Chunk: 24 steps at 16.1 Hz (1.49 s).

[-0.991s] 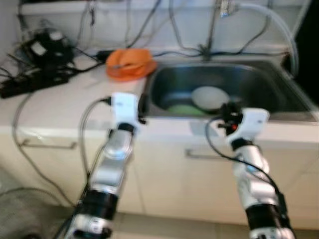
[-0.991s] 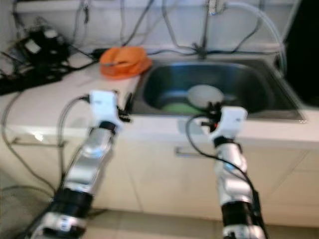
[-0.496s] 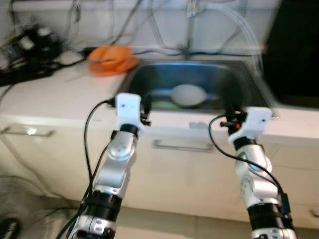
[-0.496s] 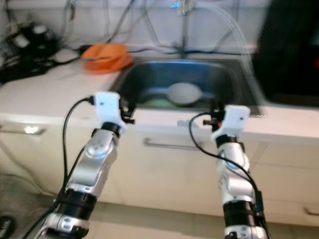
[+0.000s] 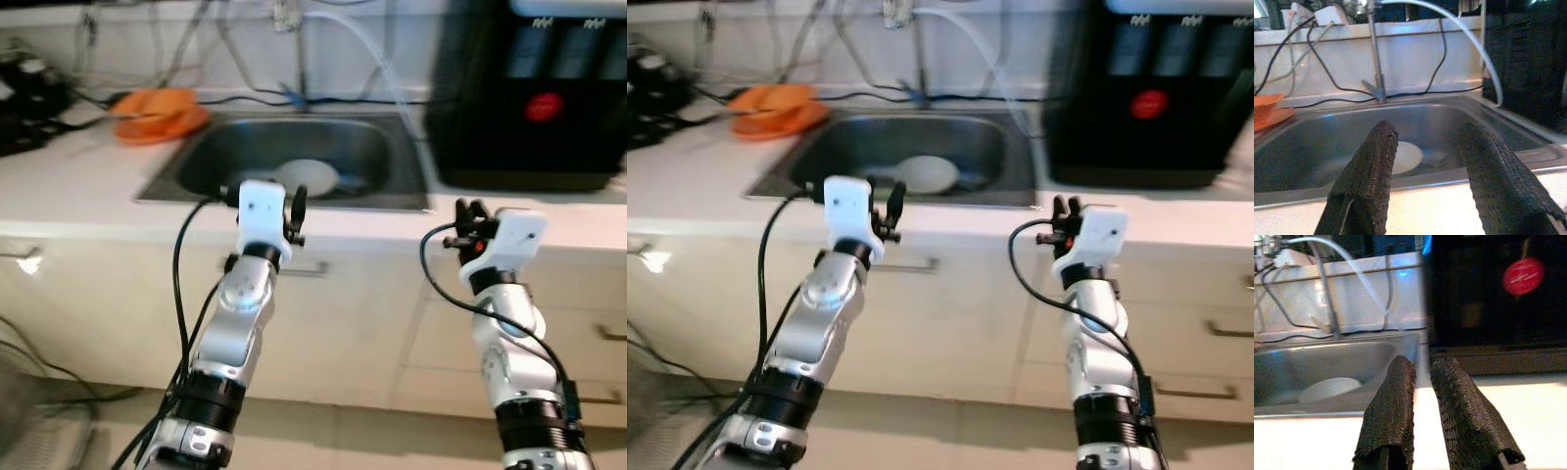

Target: Kitchen organization

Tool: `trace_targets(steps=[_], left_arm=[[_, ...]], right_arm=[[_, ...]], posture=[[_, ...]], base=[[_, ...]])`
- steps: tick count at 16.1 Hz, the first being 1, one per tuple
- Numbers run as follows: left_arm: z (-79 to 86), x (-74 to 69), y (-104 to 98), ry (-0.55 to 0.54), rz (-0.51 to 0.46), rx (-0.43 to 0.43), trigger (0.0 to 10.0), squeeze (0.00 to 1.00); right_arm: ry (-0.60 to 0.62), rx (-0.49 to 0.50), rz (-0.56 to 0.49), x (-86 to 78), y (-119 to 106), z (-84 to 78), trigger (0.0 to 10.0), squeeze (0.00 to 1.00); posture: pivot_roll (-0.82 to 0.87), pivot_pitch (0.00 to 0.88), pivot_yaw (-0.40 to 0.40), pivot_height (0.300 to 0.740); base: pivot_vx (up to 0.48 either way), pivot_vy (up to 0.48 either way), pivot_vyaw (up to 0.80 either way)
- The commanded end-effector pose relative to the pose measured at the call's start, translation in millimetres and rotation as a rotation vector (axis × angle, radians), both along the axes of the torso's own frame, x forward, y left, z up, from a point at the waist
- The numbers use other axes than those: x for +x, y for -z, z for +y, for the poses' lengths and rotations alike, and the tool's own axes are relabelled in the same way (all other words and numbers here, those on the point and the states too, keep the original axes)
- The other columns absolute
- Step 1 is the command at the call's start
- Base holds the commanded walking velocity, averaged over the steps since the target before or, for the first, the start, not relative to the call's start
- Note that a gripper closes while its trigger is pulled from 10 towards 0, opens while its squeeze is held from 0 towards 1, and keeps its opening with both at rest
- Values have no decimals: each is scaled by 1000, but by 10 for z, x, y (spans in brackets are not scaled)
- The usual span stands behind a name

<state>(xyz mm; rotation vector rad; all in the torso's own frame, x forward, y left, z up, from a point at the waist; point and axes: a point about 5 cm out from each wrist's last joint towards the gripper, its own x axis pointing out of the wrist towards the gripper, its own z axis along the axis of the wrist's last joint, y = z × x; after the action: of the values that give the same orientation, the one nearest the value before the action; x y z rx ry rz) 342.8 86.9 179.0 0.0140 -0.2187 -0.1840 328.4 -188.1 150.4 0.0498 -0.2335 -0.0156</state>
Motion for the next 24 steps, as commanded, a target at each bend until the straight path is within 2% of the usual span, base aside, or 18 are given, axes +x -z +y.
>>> trace_targets(steps=[1,4,13,16,19,21,22,23,24], left_arm=[[84,9,38,-20,12,13,10000,0],[67,5,50,-14,16,13,10000,0],[88,0,75,-27,20,11,10000,0],[137,-2,236,-50,80,11,10000,0],[305,-47,654,-93,226,26,10000,0],[470,-126,1013,-128,340,132,10000,0],[582,-235,1278,-142,431,208,10000,0],[667,-345,1471,-155,503,236,10000,0],[736,-454,1628,-170,571,219,10000,0]], right_arm=[[-22,23,-10,25,-40,74,10000,0],[-27,32,1,10,-13,72,10000,0],[-24,33,12,18,23,94,10000,0],[-44,27,46,24,107,93,10000,0],[-75,19,170,-44,464,75,10000,0],[-66,27,262,-108,699,38,10000,0],[-72,18,331,-175,871,19,10000,0],[-70,19,389,-248,1020,-11,10000,0],[-59,21,442,-324,1155,-46,10000,0]], posture=[[-14,0,74,740],[-20,0,74,740],[-11,0,60,740],[-15,0,56,740],[-10,0,55,740],[-17,0,58,740],[-16,0,56,740],[-17,0,57,740],[-15,0,58,740]], base=[[0,-480,0],[0,-480,-663],[0,-480,0],[0,0,0],[0,0,0],[0,0,0],[0,0,0],[0,0,0],[0,0,0]])
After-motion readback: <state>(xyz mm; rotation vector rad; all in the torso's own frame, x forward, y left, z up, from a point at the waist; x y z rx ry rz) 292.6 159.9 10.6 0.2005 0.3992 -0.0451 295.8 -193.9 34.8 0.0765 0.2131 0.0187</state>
